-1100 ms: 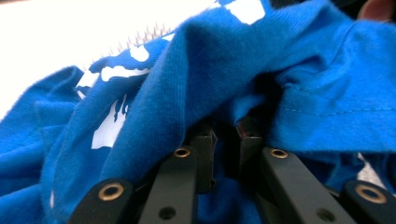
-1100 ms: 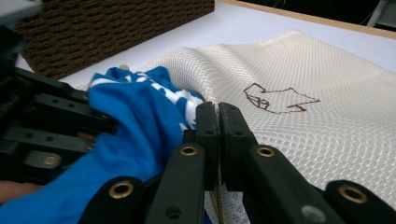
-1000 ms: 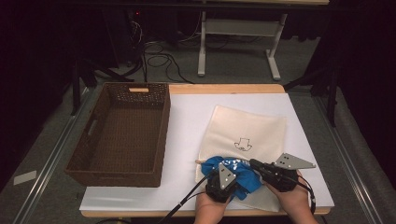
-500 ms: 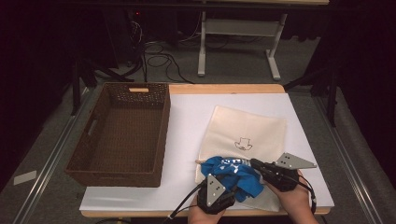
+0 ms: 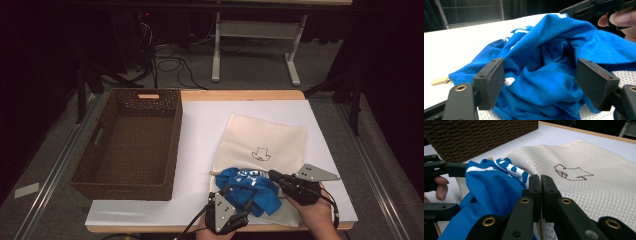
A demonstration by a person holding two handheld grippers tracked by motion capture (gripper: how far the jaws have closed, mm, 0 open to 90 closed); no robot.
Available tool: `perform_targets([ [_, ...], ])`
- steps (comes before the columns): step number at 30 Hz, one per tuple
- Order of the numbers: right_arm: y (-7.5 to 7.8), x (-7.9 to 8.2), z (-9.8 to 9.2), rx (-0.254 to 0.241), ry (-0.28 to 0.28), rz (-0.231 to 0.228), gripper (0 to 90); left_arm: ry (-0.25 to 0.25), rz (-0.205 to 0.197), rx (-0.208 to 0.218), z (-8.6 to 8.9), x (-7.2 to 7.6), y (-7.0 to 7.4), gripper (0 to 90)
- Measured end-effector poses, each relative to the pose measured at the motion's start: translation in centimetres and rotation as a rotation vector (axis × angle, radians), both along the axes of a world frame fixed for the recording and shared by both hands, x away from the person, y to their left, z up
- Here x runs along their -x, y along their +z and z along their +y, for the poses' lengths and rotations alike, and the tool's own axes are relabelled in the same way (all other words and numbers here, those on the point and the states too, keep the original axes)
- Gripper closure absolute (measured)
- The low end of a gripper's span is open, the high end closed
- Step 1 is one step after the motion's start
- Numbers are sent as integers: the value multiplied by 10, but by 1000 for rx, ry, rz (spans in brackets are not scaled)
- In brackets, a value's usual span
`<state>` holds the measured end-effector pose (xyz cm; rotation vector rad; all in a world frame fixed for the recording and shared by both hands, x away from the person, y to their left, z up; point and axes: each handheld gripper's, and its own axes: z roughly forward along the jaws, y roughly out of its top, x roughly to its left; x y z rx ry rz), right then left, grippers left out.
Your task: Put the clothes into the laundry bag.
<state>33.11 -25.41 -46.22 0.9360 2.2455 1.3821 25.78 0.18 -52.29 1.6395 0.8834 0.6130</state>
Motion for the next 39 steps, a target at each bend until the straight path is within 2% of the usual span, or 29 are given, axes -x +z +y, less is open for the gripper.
perform_targets([
  [2,0,0,0,-2,-2,4,884,0,19,5,2,-3,-1,242],
  [4,0,0,0,-2,0,2,885,-10,66,18,2,-10,-1,240],
  [5,0,-1,0,0,2,-1,884,-20,99,10,1,-13,0,252],
  [7,0,0,0,-2,1,1,885,-42,126,5,0,-18,1,272],
  [10,0,-1,0,-1,3,1,884,-76,185,-32,-6,-27,3,276],
  [12,0,-1,0,-2,3,1,885,-84,201,-79,-11,-31,3,299],
  [15,0,0,1,-4,4,2,885,-107,233,-121,-17,-36,3,367],
  [18,0,0,1,-5,6,1,885,-122,261,-148,-21,-40,4,481],
  [22,1,0,2,-10,9,5,886,-135,262,-171,-24,-42,5,701],
  [24,1,0,3,-11,18,3,888,-136,257,-162,-24,-41,5,752],
  [27,2,2,6,-17,23,7,889,-134,245,-143,-20,-39,6,773],
  [39,9,13,16,-33,74,-33,890,-146,191,-98,-8,-18,24,783],
])
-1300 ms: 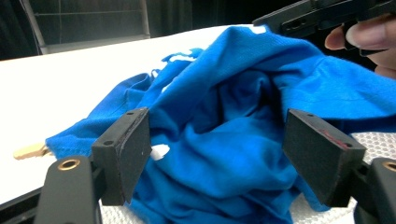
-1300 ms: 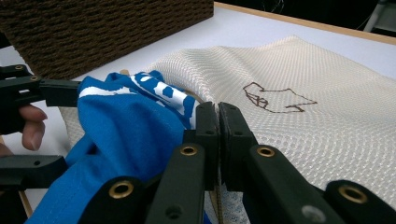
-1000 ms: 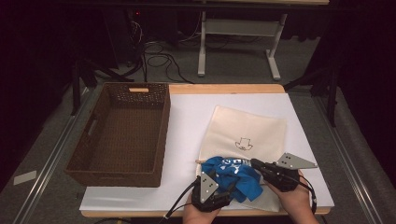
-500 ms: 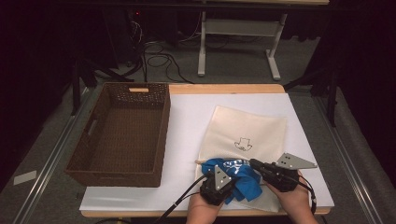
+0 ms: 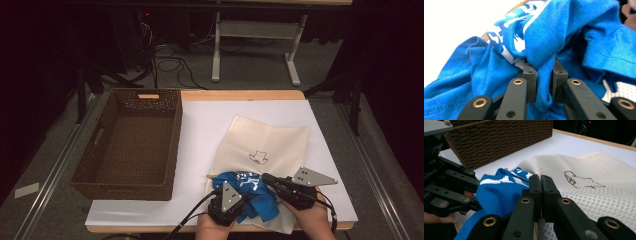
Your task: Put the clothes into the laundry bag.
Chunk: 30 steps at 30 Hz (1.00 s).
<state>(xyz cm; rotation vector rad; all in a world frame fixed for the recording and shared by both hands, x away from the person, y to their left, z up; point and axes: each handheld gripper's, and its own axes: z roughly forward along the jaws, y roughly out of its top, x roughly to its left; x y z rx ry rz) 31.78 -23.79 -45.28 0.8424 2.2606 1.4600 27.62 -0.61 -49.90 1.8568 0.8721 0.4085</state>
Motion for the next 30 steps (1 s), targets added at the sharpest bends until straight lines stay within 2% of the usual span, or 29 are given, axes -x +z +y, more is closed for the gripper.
perform_targets([
  [5,1,1,-1,-7,-8,-1,890,1,-3,8,-6,-3,0,782],
  [10,2,0,-4,-17,-6,-10,890,14,6,16,-19,-12,-8,781],
  [13,3,0,-5,-24,-6,-18,890,39,6,33,-24,-18,-8,781],
  [16,4,0,-5,-28,-7,-19,891,77,-10,37,-29,-26,-7,781],
  [21,5,1,-8,-33,-11,-25,890,141,-21,50,-29,-40,-7,780],
  [24,6,0,-9,-36,-13,-27,890,137,-21,52,-31,-42,-9,771],
  [26,5,0,-9,-35,-13,-27,890,119,-33,42,-30,-39,-9,733],
  [30,5,1,-10,-33,-11,-24,890,96,-38,62,-21,-29,-7,553],
])
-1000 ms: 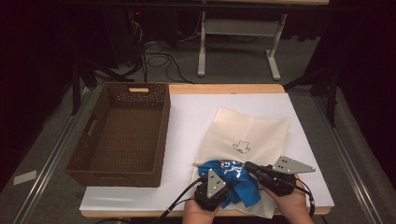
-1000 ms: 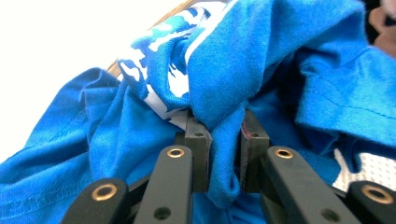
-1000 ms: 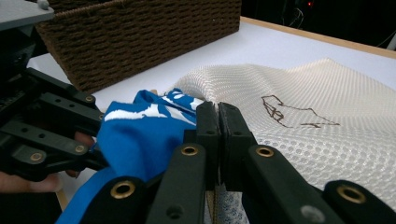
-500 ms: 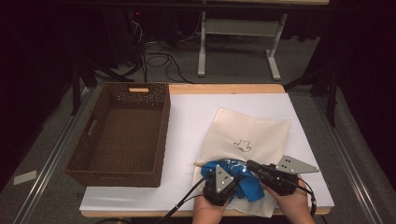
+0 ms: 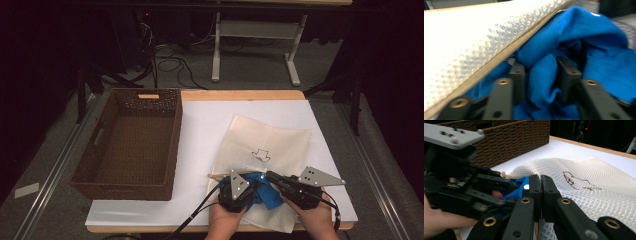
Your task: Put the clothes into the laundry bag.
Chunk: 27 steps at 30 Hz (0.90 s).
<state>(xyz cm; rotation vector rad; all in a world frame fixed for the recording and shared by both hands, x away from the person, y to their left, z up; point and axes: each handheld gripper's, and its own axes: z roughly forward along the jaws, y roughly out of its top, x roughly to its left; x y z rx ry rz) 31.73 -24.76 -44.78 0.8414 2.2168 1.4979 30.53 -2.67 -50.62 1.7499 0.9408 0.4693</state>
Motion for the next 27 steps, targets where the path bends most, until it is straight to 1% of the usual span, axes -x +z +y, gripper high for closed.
perform_targets([
  [1,0,0,0,2,0,0,890,-5,-1,10,4,3,0,508],
  [2,0,0,1,5,1,0,890,-6,-4,10,6,7,0,468],
  [4,0,0,1,6,1,-2,890,-8,-7,2,11,12,-1,393],
  [6,0,1,1,8,0,-2,890,-28,0,-10,14,17,-3,324],
  [7,0,1,1,9,0,-2,890,-36,6,-25,14,18,-4,285],
  [9,0,1,1,9,0,-1,890,-59,23,-80,13,20,-7,248],
  [11,0,1,1,9,0,-2,890,-70,67,-125,11,18,-11,237],
  [12,0,1,1,10,1,-1,890,-69,99,-144,10,17,-14,247],
  [13,0,1,1,11,3,-3,890,-66,120,-146,9,15,-15,268],
  [14,0,1,2,11,4,-3,890,-67,128,-147,9,14,-15,301],
  [16,-1,1,2,10,2,-1,890,-64,147,-166,7,12,-14,374],
  [17,-1,0,2,11,4,-2,890,-62,161,-181,5,11,-15,393],
  [18,-1,0,2,11,4,-2,890,-58,159,-197,5,10,-15,426],
  [20,-1,0,2,10,4,0,890,-50,156,-214,4,10,-14,520],
  [22,-1,1,2,10,5,1,890,-43,147,-225,5,11,-14,632],
  [23,-1,1,2,10,5,0,890,-43,145,-228,5,10,-14,681],
  [25,-1,1,3,7,3,2,890,-51,143,-219,7,10,-13,780],
  [27,-1,1,3,8,3,-2,890,-48,125,-212,8,11,-11,810],
])
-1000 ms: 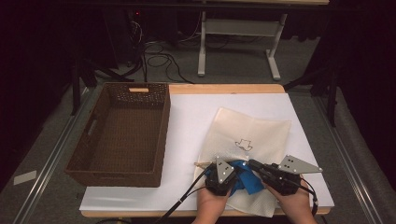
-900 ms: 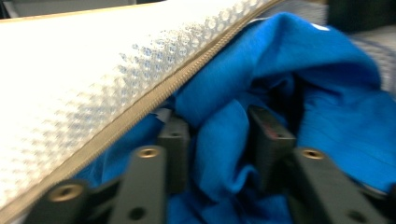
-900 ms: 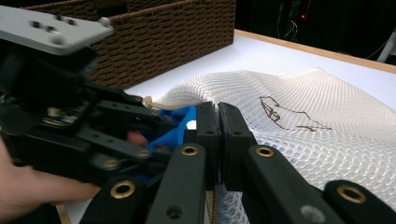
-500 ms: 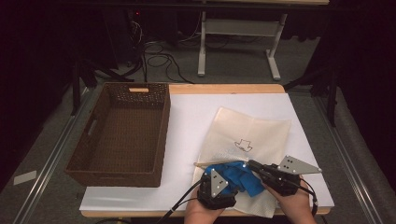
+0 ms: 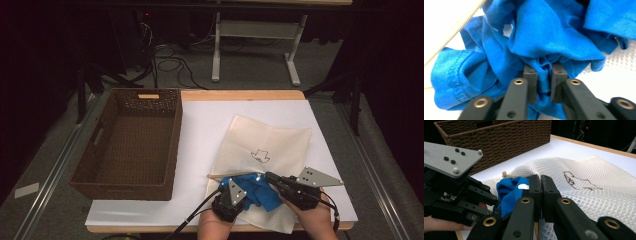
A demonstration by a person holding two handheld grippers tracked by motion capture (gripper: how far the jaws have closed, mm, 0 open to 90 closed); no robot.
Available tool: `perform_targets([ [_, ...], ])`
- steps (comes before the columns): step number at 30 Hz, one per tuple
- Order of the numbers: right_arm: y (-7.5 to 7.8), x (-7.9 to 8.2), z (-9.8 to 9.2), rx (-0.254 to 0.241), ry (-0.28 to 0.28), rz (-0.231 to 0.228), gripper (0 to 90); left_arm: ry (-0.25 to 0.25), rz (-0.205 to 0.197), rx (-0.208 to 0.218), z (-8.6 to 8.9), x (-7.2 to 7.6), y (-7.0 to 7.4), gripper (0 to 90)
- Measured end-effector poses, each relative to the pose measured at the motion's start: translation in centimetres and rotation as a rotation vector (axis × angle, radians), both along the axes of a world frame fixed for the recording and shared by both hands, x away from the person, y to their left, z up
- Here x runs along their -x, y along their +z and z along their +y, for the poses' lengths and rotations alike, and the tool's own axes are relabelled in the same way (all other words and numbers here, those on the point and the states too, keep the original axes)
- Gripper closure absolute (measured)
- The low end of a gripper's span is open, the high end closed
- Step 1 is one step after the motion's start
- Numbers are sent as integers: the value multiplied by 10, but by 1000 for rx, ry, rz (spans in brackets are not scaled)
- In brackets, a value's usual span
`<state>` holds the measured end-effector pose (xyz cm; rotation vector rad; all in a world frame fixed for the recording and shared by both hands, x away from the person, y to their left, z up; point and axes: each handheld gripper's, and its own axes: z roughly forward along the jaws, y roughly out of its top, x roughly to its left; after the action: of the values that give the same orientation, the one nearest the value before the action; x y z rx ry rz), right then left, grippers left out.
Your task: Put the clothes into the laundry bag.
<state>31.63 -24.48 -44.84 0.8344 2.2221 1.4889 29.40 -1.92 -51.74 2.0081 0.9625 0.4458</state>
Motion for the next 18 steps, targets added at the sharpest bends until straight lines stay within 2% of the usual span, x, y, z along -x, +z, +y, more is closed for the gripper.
perform_targets([
  [4,0,0,0,0,0,-2,890,-8,-57,49,0,4,4,818],
  [10,0,0,0,-3,0,-3,890,-15,-112,117,-4,8,13,819],
  [15,1,0,0,-9,-2,-4,890,-17,-128,148,-14,7,16,818],
  [18,1,0,1,-9,2,-10,890,-12,-139,150,-20,4,17,818],
])
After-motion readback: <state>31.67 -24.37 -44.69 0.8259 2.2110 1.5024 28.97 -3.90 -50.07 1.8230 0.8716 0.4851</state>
